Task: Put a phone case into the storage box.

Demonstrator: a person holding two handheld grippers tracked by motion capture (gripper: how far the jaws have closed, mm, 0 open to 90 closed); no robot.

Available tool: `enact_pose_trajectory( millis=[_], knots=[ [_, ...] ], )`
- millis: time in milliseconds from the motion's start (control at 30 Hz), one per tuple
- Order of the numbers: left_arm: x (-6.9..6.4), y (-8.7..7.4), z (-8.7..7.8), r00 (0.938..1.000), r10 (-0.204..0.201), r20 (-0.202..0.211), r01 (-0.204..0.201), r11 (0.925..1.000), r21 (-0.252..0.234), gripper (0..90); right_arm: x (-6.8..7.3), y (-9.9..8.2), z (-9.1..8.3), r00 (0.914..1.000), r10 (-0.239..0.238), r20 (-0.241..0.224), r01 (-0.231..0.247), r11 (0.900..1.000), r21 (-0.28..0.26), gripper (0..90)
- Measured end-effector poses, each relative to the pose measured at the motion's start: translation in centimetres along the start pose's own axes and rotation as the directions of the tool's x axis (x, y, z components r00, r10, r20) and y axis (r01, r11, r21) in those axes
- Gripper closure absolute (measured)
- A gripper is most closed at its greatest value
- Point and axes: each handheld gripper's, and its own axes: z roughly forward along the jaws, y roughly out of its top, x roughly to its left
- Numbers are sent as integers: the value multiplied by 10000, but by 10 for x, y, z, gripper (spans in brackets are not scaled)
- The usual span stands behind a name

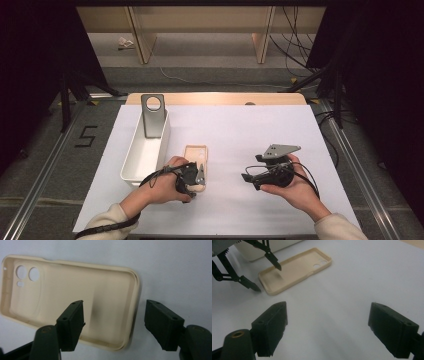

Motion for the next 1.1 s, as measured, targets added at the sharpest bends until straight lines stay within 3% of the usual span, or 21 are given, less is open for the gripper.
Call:
enact_pose_trajectory(
  millis=[333,533,1100],
  knots=[
    [2,0,-1,9975,-54,699,54,10000,7,501,0,0,0,10000,-8,-20,8,10000,1,168],
    [4,1,0,9952,-52,975,46,10000,64,544,1,0,0,10000,-16,-43,16,10000,10,169],
    [4,4,-1,9905,-95,1374,52,9995,317,689,1,0,0,10000,-36,-86,36,10000,27,169]
  ],
)
